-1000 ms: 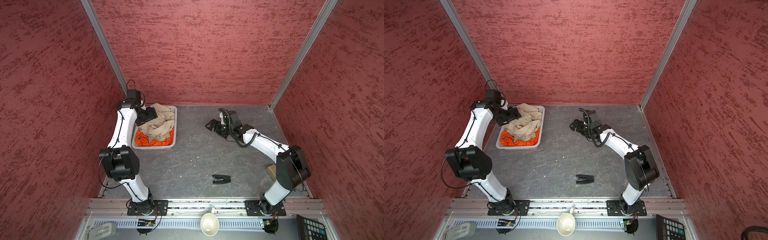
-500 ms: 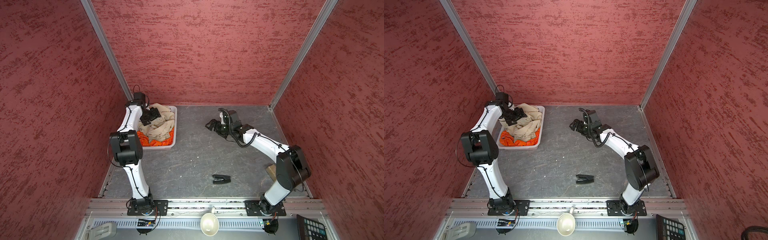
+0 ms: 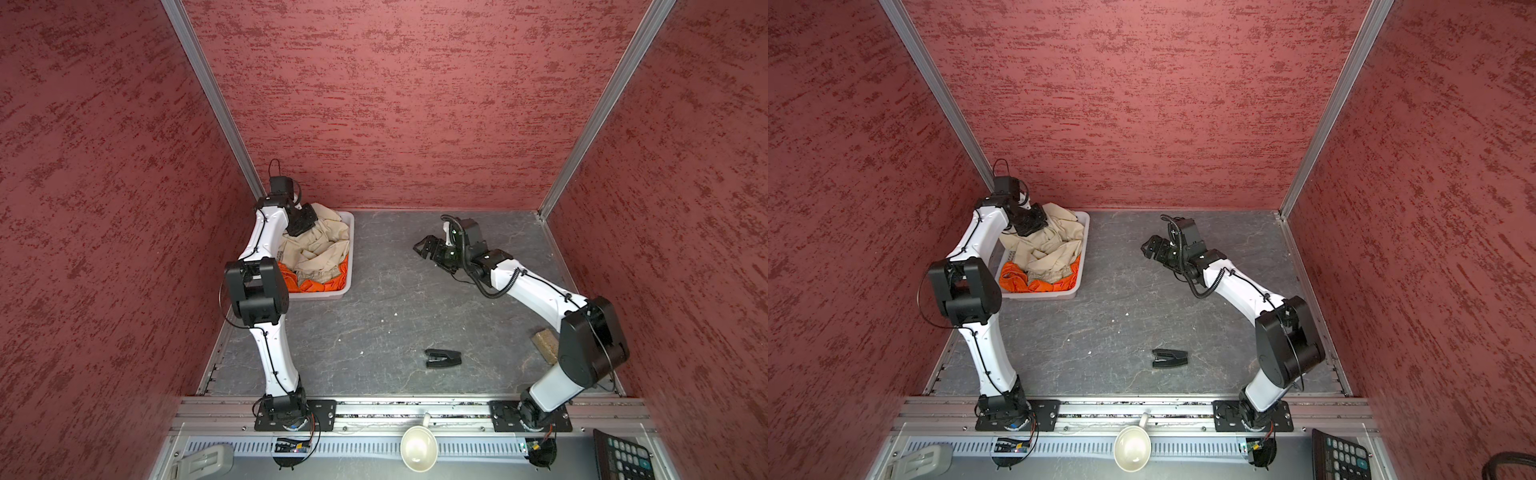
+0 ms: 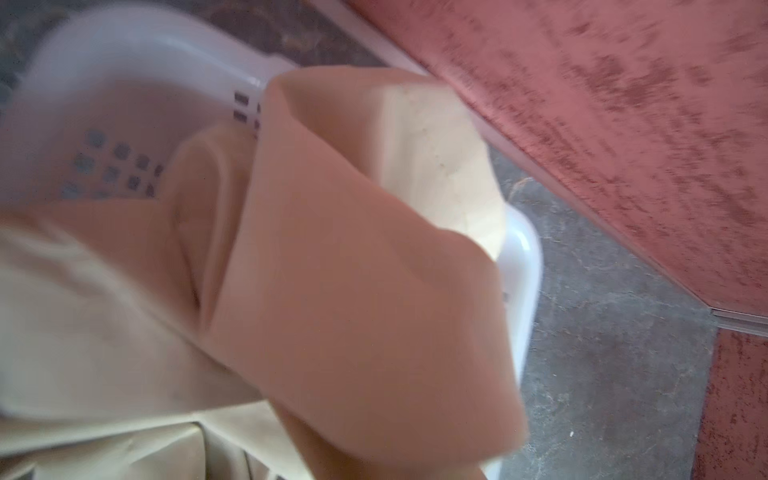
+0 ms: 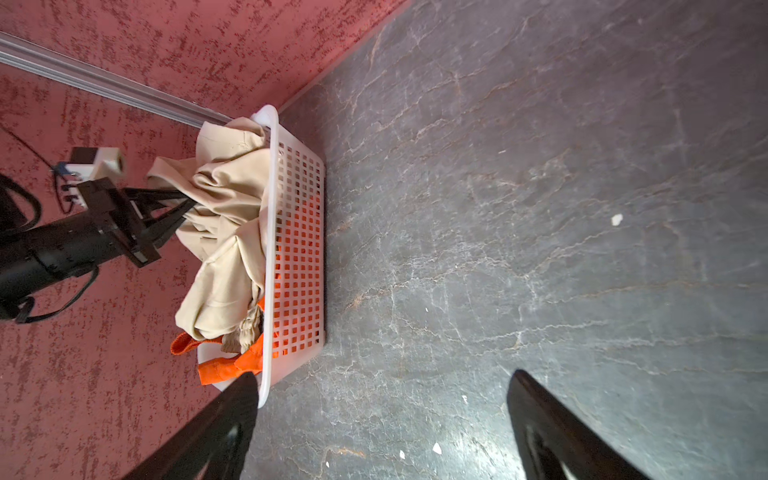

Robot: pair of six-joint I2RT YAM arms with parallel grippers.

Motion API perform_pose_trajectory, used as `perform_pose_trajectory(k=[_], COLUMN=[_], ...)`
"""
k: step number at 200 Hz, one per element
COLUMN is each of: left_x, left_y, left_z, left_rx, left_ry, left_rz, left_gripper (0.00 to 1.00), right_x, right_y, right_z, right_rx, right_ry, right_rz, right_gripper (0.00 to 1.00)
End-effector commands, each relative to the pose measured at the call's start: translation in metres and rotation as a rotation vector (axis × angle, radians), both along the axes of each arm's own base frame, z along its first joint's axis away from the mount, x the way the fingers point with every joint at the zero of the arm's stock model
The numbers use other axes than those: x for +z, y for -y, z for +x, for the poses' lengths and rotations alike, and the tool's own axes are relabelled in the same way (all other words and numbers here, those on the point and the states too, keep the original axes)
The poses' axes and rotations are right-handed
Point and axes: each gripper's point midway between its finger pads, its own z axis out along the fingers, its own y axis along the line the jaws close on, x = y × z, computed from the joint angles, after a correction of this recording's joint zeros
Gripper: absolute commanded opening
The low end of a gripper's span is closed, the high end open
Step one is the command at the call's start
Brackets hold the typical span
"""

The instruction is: Fold and stack the shorts

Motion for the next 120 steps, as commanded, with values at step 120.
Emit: perform_pose_trajectory(k=[120], left_x=[0.343], left_y=[0.185], left_z=[-0.119], left_rx=[-0.622], left_ry=[0.900], left_rz=[-0.188], left_gripper=[0.00], right_x=[0.142], right_y=[0.051], right_z=[0.017], right_rx=[-0.166], right_ry=[0.413], right_rz=[-0.043], right_gripper=[0.93])
